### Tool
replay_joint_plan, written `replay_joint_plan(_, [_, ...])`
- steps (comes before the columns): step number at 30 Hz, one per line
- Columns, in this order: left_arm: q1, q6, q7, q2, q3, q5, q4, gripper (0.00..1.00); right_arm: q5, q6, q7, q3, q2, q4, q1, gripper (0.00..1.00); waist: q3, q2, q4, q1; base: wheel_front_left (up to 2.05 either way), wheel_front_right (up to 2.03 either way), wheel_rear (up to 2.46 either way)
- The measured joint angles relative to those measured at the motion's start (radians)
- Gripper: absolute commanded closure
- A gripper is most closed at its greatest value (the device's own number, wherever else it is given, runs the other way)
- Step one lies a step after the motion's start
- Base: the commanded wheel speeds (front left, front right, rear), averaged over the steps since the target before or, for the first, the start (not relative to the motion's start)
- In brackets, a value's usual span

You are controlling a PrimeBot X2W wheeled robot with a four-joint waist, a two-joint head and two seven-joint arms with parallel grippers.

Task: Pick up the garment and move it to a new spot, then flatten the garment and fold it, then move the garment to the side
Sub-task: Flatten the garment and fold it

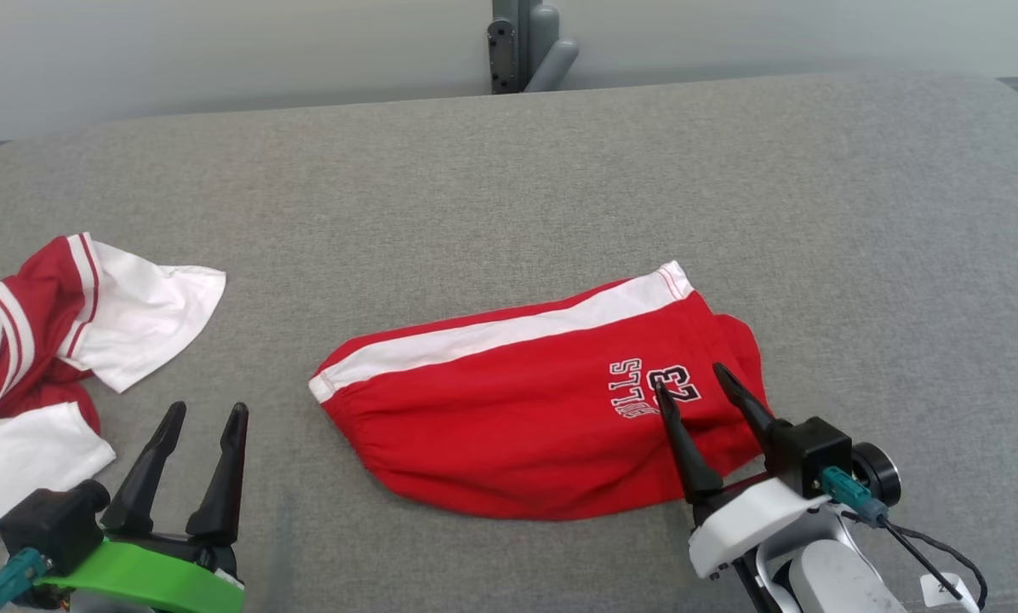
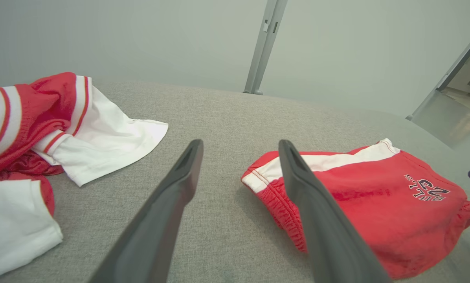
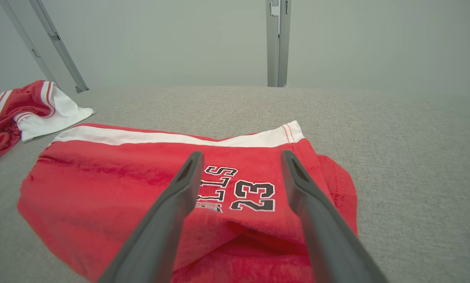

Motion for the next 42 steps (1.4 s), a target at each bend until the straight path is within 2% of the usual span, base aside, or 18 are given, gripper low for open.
replay_joint_plan(7, [0.095,-0.001,0.000,-0.131,0.112,0.093,-0.064,0.00,-0.016,0.000,0.025,-0.066,-0.001,0.212,-0.117,0.00,-0.009,0.0000,0.066,0.0000,0.00,0.00,0.00])
replay_joint_plan(12, [0.126,-0.021,0.000,-0.181,0.138,0.165,-0.090,0.00,-0.061,0.000,0.115,-0.147,-0.001,0.303,-0.230,0.00,-0.005,0.0000,0.115,0.0000,0.00,0.00,0.00])
replay_joint_plan(20, [0.144,-0.046,0.000,-0.199,0.148,0.209,-0.084,0.00,-0.166,0.000,0.311,-0.279,0.000,0.408,-0.390,0.00,0.031,0.0000,0.159,0.0000,0.00,0.00,0.00])
replay_joint_plan(33, [0.131,-0.051,0.000,-0.184,0.131,0.225,-0.079,0.00,-0.175,0.000,0.416,-0.319,0.000,0.526,-0.493,0.00,0.048,0.0000,0.163,0.0000,0.00,0.00,0.00])
replay_joint_plan(35, [0.130,-0.051,0.000,-0.179,0.127,0.225,-0.079,0.00,-0.168,0.000,0.427,-0.319,0.000,0.541,-0.508,0.16,0.049,0.0000,0.161,0.0000,0.00,0.00,0.00])
replay_joint_plan(37, [0.129,-0.051,0.000,-0.177,0.123,0.225,-0.079,0.00,-0.155,0.000,0.444,-0.318,0.000,0.561,-0.522,0.51,0.049,0.0000,0.159,0.0000,0.00,0.00,0.00])
replay_joint_plan(39, [0.125,-0.051,0.000,-0.175,0.112,0.222,-0.079,0.00,-0.134,0.000,0.463,-0.316,0.000,0.591,-0.537,0.62,0.048,0.0000,0.159,0.0000,0.00,0.00,0.00])
replay_joint_plan(40, [0.124,-0.051,0.000,-0.174,0.109,0.221,-0.079,0.00,-0.131,0.000,0.471,-0.314,0.000,0.601,-0.543,0.79,0.048,0.0000,0.159,0.0000,0.00,0.00,0.00])
replay_joint_plan(41, [0.123,-0.051,0.000,-0.172,0.106,0.220,-0.079,0.00,-0.125,0.000,0.472,-0.313,0.000,0.610,-0.548,0.87,0.048,0.0000,0.160,0.0000,0.00,0.00,0.00])
replay_joint_plan(42, [0.121,-0.051,0.000,-0.171,0.105,0.216,-0.079,0.00,-0.123,0.000,0.473,-0.311,0.000,0.617,-0.553,1.00,0.048,0.0000,0.161,0.0000,0.00,0.00,0.00])
